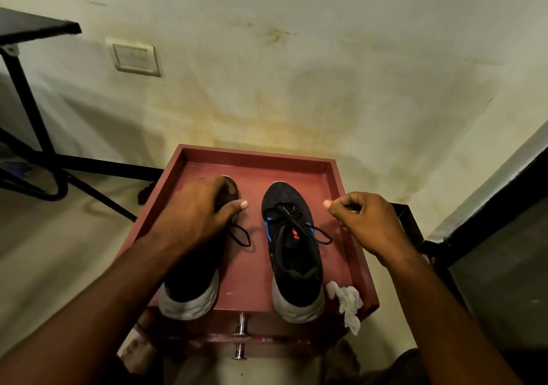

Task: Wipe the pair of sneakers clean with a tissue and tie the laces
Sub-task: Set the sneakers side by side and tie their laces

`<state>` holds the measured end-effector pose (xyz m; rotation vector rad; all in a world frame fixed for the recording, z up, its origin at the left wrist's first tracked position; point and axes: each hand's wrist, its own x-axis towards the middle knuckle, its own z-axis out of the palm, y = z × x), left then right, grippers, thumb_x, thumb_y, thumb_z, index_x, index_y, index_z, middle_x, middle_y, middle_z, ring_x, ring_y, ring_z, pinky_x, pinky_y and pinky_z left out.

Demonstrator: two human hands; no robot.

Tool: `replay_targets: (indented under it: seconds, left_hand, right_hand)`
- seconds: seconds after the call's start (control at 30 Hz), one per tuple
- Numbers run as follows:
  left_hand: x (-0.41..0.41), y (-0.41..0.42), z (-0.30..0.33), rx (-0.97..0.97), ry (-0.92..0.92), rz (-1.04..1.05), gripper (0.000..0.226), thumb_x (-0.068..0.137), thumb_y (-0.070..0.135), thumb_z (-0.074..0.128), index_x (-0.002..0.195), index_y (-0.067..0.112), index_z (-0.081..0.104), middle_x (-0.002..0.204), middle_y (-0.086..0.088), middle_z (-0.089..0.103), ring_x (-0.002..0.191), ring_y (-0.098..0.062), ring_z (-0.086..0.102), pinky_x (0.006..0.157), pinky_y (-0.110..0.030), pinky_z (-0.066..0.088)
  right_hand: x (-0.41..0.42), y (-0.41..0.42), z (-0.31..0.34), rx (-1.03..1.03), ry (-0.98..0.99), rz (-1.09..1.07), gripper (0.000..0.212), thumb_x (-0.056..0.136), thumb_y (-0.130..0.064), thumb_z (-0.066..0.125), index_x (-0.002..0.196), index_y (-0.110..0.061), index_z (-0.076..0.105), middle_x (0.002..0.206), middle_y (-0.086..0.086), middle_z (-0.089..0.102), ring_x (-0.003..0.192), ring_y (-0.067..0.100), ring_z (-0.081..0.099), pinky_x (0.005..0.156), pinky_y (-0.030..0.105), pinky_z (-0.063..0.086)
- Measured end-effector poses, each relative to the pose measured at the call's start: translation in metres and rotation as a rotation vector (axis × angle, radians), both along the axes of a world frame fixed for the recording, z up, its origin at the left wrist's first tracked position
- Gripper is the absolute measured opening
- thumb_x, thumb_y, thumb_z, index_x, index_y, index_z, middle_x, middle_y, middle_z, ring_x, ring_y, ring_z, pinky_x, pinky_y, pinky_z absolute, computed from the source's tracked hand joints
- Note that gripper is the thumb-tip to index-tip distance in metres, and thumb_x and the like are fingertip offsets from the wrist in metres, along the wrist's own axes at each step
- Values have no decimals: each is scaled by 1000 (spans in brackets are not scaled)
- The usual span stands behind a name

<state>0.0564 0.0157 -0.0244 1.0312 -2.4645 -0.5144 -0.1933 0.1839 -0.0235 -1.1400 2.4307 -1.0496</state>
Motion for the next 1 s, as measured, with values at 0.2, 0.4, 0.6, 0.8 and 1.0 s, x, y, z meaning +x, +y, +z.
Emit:
replay_targets:
  seconds: [0.2,0.4,0.6,0.8,1.0]
  left_hand:
    - [60,53,13,-15,-536,95,52,83,81,45,103,35,59,112,6,62,99,-12,60,83,-28,51]
    - [96,93,-5,283,-442,141,63,91,51,67,145,45,34,152,-3,47,131,-20,55,98,-31,49]
    - [65,74,-3,203,-322,152,37,99,22,64,134,28,56,111,4,71,92,-8,65,67,-10,44]
    - [22,61,-8,114,-288,108,28,95,24,64,123,23,61,108,-2,71,99,-22,68,78,-31,54]
    - [6,60,-25,74,-365,51,30,99,20,58,129,18,55,114,-6,68,103,-25,67,74,-31,48]
  right_hand:
    - [62,31,17,156,256,221,37,84,-75,61,93,-41,73,92,-20,69,78,-6,62,70,25,50]
    - [114,46,-5,441,379,404,39,96,-47,58,131,-32,57,137,-14,55,122,14,58,92,30,44]
    - [118,30,-7,345,369,251,19,94,-36,65,103,-20,68,106,-3,67,96,18,68,72,25,44]
    - [126,-12,10,329,466,174,15,95,-32,66,98,-17,70,100,4,70,93,25,70,67,31,50]
    - [118,-45,-19,513,509,215,17,98,-25,61,107,-14,70,108,9,71,102,30,69,75,35,53]
